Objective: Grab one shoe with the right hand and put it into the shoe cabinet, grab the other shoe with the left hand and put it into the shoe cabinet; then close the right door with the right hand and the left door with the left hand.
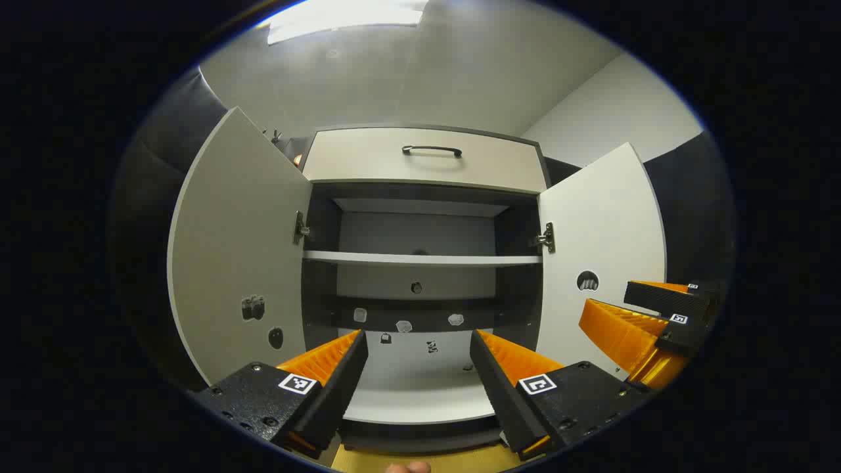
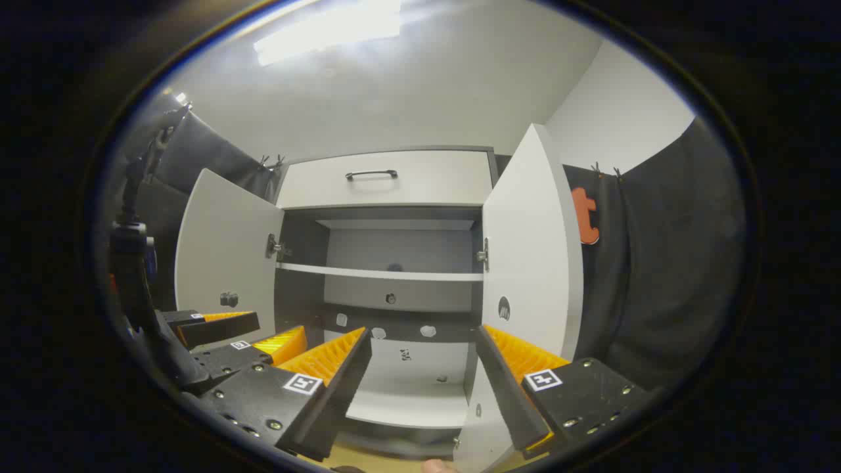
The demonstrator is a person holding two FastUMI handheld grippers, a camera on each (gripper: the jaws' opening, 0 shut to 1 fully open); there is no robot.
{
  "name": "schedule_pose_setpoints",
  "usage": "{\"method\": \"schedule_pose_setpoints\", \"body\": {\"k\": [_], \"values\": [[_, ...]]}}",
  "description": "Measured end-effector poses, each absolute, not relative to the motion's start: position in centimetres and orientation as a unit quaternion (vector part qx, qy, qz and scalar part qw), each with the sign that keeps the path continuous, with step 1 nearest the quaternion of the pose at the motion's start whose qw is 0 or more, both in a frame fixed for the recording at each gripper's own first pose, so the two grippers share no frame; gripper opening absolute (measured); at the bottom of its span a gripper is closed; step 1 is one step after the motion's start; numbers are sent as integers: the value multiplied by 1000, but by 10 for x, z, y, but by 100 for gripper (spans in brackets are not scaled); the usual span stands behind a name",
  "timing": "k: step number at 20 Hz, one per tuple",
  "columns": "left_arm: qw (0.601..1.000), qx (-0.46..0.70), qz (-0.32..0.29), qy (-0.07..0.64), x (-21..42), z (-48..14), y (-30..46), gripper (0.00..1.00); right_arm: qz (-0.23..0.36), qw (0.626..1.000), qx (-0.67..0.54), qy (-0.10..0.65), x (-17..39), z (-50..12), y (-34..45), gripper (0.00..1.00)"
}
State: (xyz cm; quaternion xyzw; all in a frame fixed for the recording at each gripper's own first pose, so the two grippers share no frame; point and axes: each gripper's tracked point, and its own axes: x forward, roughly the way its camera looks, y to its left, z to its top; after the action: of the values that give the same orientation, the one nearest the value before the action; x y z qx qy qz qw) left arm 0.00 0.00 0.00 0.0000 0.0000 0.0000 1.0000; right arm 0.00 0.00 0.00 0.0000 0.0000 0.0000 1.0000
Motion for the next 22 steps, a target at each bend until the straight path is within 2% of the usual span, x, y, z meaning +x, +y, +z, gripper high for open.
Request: {"method": "schedule_pose_setpoints", "body": {"k": [2, 4, 9, 10, 11, 14, 16, 17, 20, 21, 22], "values": [[1000, -2, 3, 1, 1, 0, 4, 92, 0, 1000, -1, 3, -1, -2, 3, 96], [1000, -3, 3, 2, 0, 0, 6, 96, 0, 1000, -3, 6, -2, -4, 5, 96], [1000, -2, 5, 4, -2, 0, 11, 96, 2, 1000, -3, 5, -3, -4, 11, 96], [1000, -1, 7, 3, -4, 1, 12, 92, 1, 1000, -3, 5, -3, -5, 12, 96], [1000, 0, 8, 2, -4, 3, 14, 96, 0, 1000, -4, 6, -3, -6, 11, 96], [1000, 1, 14, 0, -7, 5, 19, 96, 1, 1000, -7, 14, -3, -17, 14, 96], [1000, 2, 19, 1, -9, 5, 24, 96, 2, 1000, -12, 29, -3, -36, 16, 94], [1000, 3, 22, 2, -9, 5, 28, 99, 2, 999, -15, 40, -4, -49, 17, 94], [999, 4, 32, 3, -13, 3, 43, 92, 8, 997, -25, 79, -11, -100, 25, 96], [999, 4, 35, 5, -14, 3, 47, 96, 12, 995, -28, 91, -14, -119, 29, 96], [999, 5, 38, 5, -15, 3, 52, 92, 14, 994, -29, 104, -19, -140, 32, 96]]}}
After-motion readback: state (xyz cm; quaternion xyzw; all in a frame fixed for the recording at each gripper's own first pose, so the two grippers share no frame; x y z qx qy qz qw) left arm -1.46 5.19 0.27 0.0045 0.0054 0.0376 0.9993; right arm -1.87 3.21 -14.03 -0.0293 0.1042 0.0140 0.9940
